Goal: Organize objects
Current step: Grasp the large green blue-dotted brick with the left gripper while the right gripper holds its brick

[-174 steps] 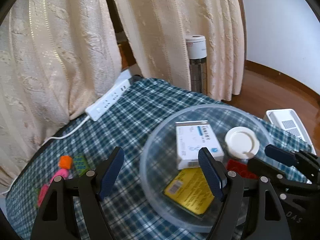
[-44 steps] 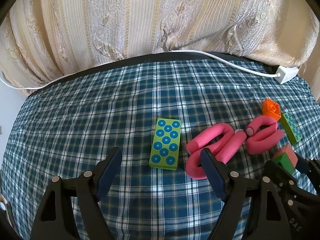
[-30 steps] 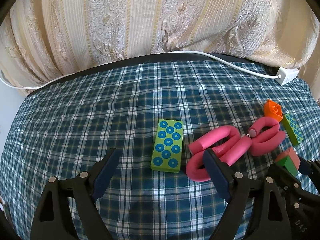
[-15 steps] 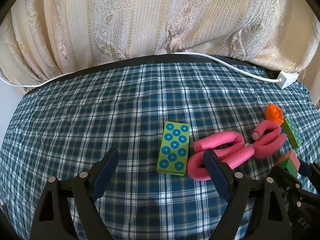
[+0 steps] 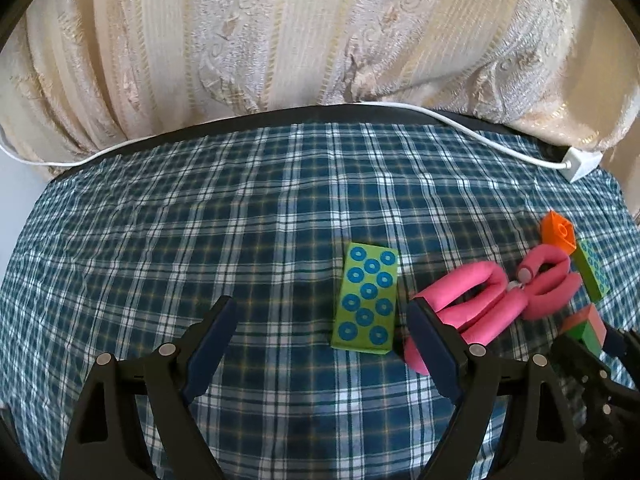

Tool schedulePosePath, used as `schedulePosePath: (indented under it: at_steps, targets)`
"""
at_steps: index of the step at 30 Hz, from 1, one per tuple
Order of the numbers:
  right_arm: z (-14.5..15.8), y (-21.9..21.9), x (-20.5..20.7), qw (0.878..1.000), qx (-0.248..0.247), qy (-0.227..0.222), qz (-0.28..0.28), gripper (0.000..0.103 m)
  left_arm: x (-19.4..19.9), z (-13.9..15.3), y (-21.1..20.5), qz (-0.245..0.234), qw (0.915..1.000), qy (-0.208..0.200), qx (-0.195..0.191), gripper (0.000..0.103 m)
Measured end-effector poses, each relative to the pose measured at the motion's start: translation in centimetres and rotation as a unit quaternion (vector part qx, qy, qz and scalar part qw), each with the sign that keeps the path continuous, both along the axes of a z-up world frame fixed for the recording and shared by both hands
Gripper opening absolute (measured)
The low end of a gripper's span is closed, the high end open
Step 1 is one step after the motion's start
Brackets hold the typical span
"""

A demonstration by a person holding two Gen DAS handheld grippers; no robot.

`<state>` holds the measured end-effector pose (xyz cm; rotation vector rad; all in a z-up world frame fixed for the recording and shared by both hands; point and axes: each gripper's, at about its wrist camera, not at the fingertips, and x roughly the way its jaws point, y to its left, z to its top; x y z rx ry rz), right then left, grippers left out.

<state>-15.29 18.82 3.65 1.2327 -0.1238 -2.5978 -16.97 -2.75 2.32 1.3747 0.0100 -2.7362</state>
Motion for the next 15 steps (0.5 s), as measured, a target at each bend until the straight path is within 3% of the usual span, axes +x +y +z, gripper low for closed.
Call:
schedulePosePath:
  at_steps: [9,11,15]
  targets:
    - [0.0,0.0,0.0,1.000,0.000,0.000,0.001,0.054,-0.8,-1.2,-1.0,0.019,0.9998,-0.012,-0.002,0.086]
    - [0.0,0.0,0.0,1.000,0.000,0.000,0.001,0.054,-0.6,-1.2,-0.8,0.012,0.9999,-0.005,-0.005,0.079]
    - [0.0,0.0,0.0,1.000,0.000,0.000,0.001,0.054,-0.5,-1.0,0.3,-0.012,0.9999,0.005,-0.003,0.052]
